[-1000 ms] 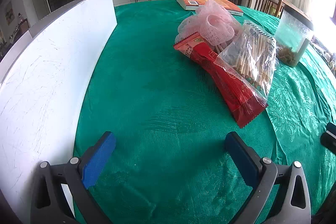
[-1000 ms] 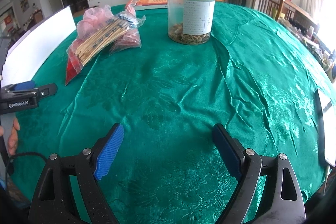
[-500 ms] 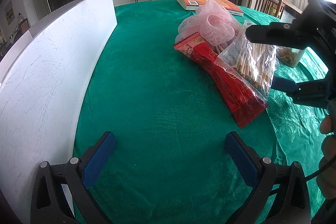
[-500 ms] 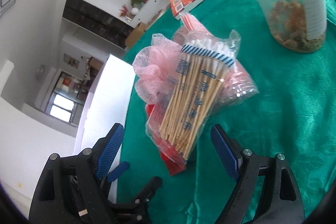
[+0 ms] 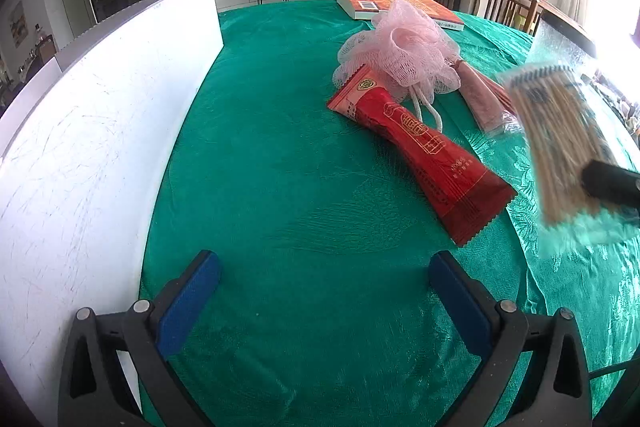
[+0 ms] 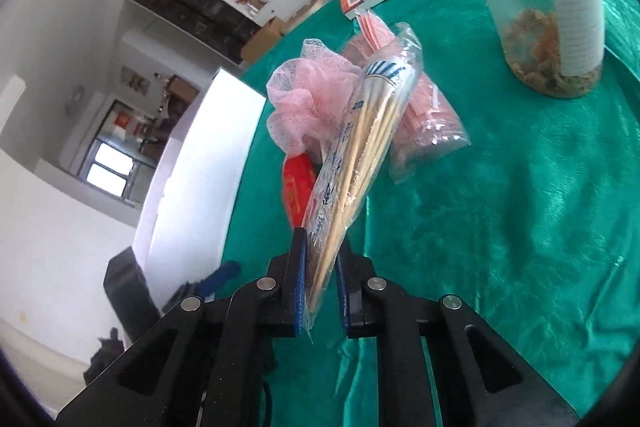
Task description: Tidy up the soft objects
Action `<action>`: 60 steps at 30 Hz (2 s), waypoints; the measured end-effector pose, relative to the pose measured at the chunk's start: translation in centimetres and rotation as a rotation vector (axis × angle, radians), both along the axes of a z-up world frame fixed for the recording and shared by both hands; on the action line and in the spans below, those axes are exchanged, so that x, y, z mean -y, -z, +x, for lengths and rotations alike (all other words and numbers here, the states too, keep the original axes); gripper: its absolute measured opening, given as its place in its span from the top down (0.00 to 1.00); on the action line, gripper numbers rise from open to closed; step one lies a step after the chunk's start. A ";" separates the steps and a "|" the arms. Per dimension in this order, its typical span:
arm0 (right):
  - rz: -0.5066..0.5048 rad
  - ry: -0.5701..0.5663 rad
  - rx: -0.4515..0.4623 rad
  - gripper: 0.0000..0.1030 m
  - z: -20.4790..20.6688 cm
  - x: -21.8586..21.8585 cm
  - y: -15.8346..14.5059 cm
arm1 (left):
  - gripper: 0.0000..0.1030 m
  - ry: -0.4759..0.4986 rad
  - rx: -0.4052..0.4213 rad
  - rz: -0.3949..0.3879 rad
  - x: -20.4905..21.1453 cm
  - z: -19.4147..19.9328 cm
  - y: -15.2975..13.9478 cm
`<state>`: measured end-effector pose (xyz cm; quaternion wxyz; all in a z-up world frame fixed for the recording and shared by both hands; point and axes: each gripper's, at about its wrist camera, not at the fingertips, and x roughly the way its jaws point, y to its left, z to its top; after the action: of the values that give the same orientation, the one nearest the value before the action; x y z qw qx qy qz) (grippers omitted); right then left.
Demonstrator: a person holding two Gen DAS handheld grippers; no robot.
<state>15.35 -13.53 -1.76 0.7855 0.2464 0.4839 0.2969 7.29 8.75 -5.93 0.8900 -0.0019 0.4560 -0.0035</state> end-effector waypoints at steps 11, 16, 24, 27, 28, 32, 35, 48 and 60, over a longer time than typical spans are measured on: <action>-0.369 0.351 0.132 0.25 -4.5 12.6 -0.2 | 0.00 0.000 0.000 0.000 0.0 0.0 0.0; -0.499 0.406 0.220 0.25 -5.9 12.9 -0.9 | 0.00 0.000 0.000 0.000 0.0 0.0 0.0; -0.538 0.417 0.281 0.25 -7.7 13.7 -0.9 | 0.00 0.000 0.000 0.000 0.0 0.0 0.0; -0.594 0.350 0.352 0.24 -8.0 11.6 -1.4 | 0.00 0.000 0.000 0.000 0.0 0.0 0.0; -0.613 0.317 0.347 0.24 -7.8 10.8 -1.0 | 0.00 0.000 0.000 0.000 0.0 0.0 0.0; -0.686 0.220 0.288 0.24 -7.1 8.7 1.0 | 0.00 0.000 0.000 0.000 0.0 0.0 0.0; -0.751 0.184 0.279 0.24 -6.9 7.8 1.9 | 0.00 0.000 0.000 0.000 0.0 0.0 0.0; -0.711 0.203 0.249 0.19 -7.0 8.5 2.3 | 0.00 0.000 0.000 0.000 0.0 0.0 0.0; -0.710 0.202 0.249 0.18 -6.9 8.5 2.3 | 0.00 0.000 0.000 0.000 0.0 0.0 0.0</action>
<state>8.49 -22.06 -4.06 0.8999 -0.0323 0.4307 0.0595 7.29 8.76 -5.90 0.8900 -0.0020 0.4560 -0.0033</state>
